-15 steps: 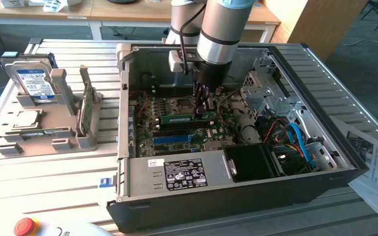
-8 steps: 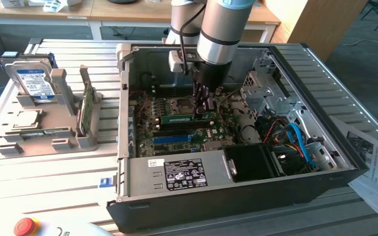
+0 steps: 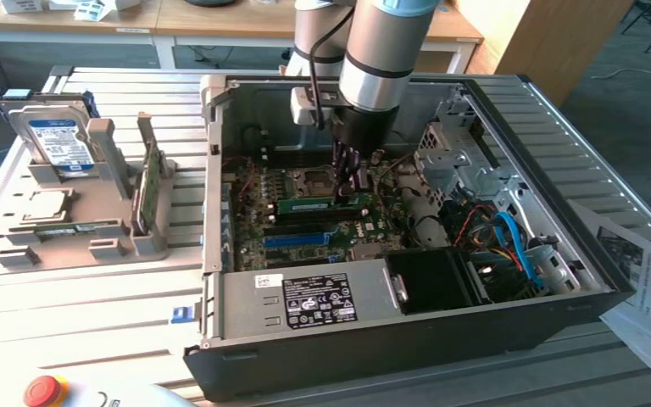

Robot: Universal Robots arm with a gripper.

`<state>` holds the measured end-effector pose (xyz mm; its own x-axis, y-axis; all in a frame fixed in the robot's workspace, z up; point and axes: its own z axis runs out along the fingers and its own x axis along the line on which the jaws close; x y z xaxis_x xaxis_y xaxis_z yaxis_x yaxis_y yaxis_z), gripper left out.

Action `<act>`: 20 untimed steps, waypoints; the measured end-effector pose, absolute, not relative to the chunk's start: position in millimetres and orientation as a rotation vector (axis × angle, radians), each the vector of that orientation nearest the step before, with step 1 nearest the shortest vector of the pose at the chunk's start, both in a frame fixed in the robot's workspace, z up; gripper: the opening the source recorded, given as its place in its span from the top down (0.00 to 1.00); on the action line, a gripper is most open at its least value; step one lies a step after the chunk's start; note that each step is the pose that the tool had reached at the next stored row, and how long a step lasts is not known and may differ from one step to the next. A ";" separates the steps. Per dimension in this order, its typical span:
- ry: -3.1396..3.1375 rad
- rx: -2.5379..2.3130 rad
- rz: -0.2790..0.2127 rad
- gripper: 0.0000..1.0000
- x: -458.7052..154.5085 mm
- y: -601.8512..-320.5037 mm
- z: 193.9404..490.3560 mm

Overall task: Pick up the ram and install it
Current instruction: 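Insert the ram into the slot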

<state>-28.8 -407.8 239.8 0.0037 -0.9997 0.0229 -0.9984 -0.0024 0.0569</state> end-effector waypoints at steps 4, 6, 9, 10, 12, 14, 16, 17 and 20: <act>-2.189 2.173 -0.037 0.88 -28.9 -407.8 239.8; -2.192 2.171 -0.038 0.88 -28.9 -407.8 239.8; -2.192 2.171 -0.038 0.88 -28.9 -407.8 239.8; -2.192 2.171 -0.038 0.88 -28.9 -407.8 239.7; -2.192 2.171 -0.038 0.88 -28.9 -407.9 239.3; -2.192 2.170 -0.038 0.88 -29.2 -407.8 238.8; -2.192 2.170 -0.037 0.88 -29.7 -407.8 238.5; -2.192 2.170 -0.037 0.88 -29.8 -407.8 238.5; -2.192 2.171 -0.038 0.88 -30.4 -407.8 237.8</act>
